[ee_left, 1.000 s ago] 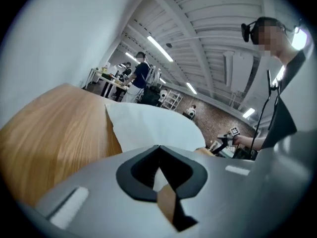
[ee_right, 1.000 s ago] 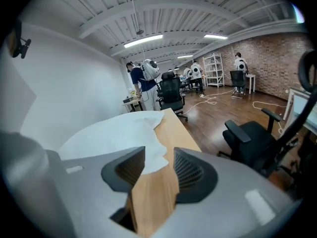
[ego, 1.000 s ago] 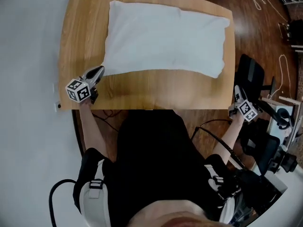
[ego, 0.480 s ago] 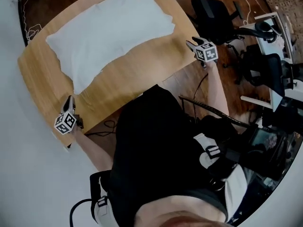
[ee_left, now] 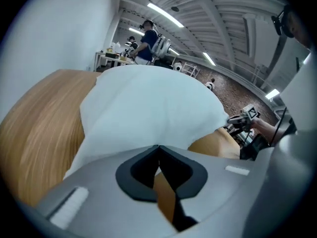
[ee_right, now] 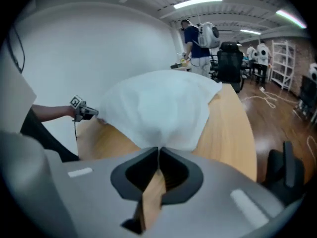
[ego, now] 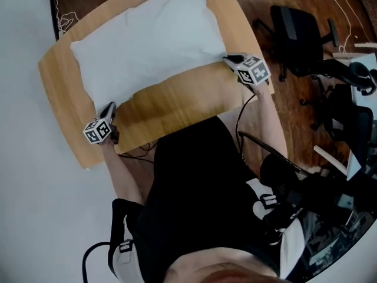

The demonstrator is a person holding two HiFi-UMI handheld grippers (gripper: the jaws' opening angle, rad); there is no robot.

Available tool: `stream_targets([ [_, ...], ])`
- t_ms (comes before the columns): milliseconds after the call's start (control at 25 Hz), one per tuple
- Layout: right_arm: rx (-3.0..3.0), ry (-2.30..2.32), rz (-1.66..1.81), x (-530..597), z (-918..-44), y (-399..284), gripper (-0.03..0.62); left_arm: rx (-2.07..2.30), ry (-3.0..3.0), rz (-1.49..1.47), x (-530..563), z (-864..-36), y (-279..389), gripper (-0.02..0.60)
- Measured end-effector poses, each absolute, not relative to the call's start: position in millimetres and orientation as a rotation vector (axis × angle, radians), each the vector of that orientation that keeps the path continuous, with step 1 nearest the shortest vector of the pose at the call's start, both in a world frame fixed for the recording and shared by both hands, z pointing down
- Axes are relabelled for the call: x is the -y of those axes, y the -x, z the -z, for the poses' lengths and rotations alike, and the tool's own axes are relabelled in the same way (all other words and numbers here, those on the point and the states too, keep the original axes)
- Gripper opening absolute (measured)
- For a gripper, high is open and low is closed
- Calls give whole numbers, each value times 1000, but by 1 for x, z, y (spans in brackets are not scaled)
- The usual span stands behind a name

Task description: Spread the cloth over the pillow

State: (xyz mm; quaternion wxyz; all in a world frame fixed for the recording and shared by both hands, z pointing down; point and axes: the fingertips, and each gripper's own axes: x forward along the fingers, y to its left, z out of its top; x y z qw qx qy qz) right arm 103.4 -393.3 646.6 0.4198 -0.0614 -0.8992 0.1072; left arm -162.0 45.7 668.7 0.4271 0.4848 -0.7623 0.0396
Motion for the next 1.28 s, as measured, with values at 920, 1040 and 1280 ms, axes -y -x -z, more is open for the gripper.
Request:
stream_targets([
  [920, 2344, -141, -226, 469, -610, -108, 207, 1876, -1068, -101, -98, -699, 146, 3],
  [1040, 2233, -109, -128, 470, -661, -92, 198, 1915, -1125, -69, -75, -684, 144, 3],
  [1280, 2087, -55, -26, 459, -727, -108, 143, 1916, -1193, -50, -50, -664, 135, 3],
])
